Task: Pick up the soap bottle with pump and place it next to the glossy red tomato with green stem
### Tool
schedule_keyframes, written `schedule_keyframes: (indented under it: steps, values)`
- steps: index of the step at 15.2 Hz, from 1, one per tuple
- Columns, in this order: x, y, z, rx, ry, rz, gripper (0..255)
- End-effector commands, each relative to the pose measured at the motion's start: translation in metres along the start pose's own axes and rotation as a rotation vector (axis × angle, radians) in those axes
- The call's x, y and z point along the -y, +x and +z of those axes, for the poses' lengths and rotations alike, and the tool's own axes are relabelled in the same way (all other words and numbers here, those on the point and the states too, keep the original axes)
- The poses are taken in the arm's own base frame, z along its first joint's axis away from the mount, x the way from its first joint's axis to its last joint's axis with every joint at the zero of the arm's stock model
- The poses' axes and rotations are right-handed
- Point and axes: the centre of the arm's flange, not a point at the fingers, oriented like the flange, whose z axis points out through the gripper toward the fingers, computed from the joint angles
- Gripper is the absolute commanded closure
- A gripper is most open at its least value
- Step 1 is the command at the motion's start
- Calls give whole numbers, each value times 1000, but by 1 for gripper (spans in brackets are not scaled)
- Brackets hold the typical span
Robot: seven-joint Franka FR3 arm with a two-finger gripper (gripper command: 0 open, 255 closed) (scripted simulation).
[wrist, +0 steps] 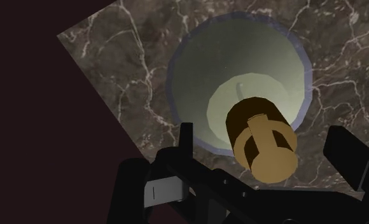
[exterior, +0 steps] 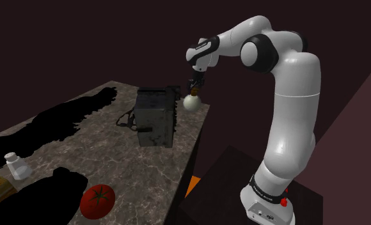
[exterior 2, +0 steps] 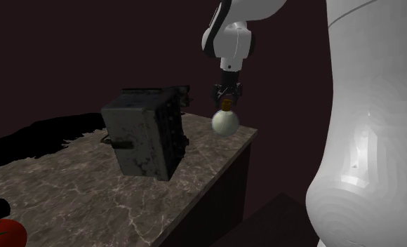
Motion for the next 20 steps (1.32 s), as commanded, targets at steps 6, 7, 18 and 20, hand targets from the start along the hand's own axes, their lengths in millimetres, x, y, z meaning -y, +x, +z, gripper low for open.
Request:
schedule_keyframes:
  steps: [6, 7, 18, 20]
  values:
    - [0, 0, 1, 0, 0, 0, 255]
    - [0, 0, 1, 0, 0, 0, 255]
    - [0, 1, -15, 0, 0, 0, 255]
    - [1, 2, -25, 0, 0, 0, 255]
